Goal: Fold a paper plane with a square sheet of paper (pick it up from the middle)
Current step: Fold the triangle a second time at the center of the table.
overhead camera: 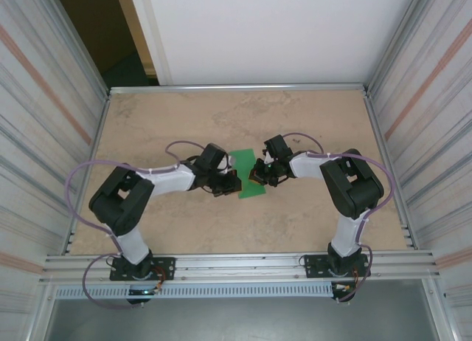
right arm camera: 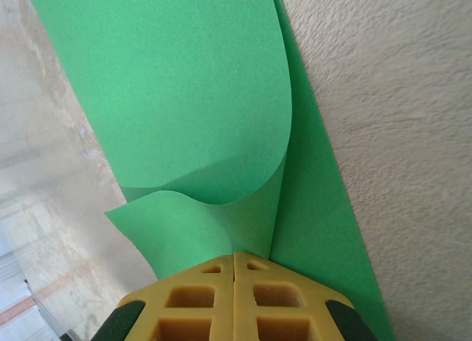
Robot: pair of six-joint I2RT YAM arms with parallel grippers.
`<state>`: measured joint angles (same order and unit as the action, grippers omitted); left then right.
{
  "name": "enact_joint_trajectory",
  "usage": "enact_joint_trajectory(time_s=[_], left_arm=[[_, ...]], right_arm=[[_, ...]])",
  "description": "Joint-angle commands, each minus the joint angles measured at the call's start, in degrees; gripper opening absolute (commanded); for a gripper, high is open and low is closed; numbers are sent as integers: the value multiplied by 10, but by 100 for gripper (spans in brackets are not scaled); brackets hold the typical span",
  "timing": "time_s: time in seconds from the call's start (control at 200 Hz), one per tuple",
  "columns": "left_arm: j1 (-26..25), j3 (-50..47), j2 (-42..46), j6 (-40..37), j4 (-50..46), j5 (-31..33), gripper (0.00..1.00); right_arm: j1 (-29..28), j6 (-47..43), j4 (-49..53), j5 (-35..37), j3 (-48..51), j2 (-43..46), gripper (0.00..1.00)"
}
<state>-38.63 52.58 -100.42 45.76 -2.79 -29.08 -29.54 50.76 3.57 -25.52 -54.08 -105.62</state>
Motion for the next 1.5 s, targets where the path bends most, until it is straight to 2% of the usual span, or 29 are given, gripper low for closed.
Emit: enact_joint_trajectory(time_s=[0.0,0.341,0.571,0.812,1.493], left_arm=[[1,25,-30,17,4,14,0],[-3,9,-66,10,-46,39,0],[-9,-1,-75,5,-59,52,0],[-10,-6,-77,8,-46,53,0],[-10,-20,-74,17,-36,57,0]], right_arm=[[5,1,40,33,10,-18,0],[0,-34,40,17,-20,27,0],[-46,-92,59,60,-28,81,0],[-80,-69,30,104,-2,65,0],[-88,-33,-32,75,58,40,0]])
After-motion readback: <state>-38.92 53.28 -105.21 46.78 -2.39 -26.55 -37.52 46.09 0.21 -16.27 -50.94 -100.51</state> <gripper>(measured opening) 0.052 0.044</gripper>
